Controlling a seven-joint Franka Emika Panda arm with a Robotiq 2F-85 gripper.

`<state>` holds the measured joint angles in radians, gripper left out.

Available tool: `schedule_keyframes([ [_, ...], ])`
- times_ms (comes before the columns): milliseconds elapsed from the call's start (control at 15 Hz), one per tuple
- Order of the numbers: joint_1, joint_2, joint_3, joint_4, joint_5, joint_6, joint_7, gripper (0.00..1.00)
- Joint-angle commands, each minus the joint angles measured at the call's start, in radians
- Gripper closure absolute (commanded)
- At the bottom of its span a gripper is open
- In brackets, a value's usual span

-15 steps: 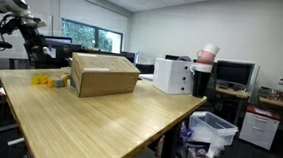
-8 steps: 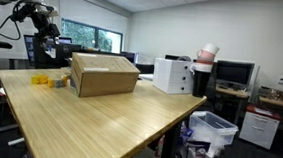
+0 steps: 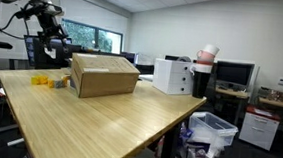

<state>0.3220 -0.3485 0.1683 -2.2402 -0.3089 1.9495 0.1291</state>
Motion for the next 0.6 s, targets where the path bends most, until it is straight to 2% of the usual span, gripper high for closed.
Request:
schedule_keyframes([
  [0,0.030,-0.028,-0.217,-0.009,0.053,0.083,-0.263,0.00],
  [67,0.041,-0.023,-0.279,0.002,0.056,0.090,-0.330,0.00],
  [200,-0.012,0.000,-0.363,0.057,0.111,0.067,-0.466,0.00],
  [267,-0.077,-0.004,-0.224,0.019,0.078,0.082,-0.359,0.00],
  [400,-0.096,-0.001,-0.290,0.042,0.110,0.081,-0.449,0.00],
  [533,-0.100,0.000,-0.308,0.051,0.117,0.080,-0.472,0.00],
])
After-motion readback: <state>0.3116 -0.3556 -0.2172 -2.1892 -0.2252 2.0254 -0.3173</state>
